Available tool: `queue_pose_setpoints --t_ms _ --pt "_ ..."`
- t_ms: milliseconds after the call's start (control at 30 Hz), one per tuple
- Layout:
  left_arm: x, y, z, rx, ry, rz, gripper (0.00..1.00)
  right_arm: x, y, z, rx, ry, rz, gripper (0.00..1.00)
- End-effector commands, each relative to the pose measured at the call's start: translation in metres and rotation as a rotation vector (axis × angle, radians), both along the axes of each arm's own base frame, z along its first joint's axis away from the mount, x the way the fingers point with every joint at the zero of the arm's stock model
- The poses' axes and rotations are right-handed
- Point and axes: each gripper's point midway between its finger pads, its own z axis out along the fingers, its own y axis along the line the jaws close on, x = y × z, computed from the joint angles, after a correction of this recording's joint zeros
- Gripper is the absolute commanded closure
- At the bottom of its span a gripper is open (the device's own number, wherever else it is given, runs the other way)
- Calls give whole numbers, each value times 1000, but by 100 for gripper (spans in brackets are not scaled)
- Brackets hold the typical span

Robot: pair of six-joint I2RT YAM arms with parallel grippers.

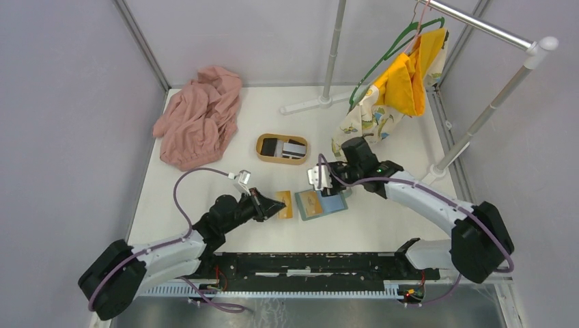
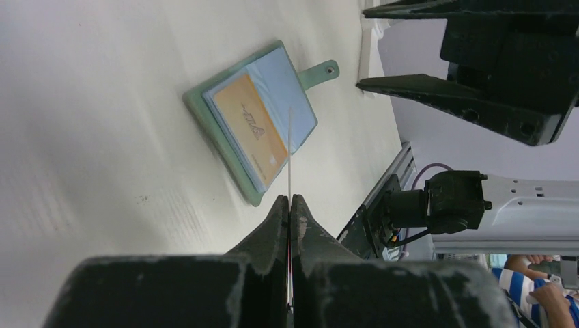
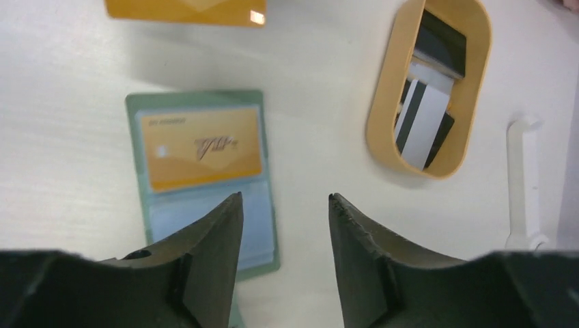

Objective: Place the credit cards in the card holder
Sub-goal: Insert the credit card into the card slot.

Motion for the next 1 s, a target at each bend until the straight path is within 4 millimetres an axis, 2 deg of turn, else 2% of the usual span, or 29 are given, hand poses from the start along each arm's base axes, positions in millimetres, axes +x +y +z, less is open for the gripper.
queue_pose_setpoints --t_ms 0,100,167,267,433,633,767,967 --pt "10 -26 50 -186 -72 -51 98 -34 -34 -23 -11 25 131 39" --pt "18 -39 49 -199 -65 -59 98 -30 -54 -37 -83 12 93 34" --pt "24 -48 48 -209 -61 -61 98 -25 -63 -43 -120 34 62 33" --pt "32 -59 48 -244 -48 -60 98 -27 -76 -58 -170 106 66 34" --pt "42 -74 28 -235 24 -21 98 -25 -98 -85 -271 132 28 30" --pt "49 -87 4 -215 90 40 98 -23 -104 -91 -292 159 -10 26" --pt "51 -95 -2 -246 110 46 98 -27 -106 -101 -315 217 -11 27" --pt "60 -96 -15 -267 128 92 98 -29 -108 -109 -337 259 -22 29"
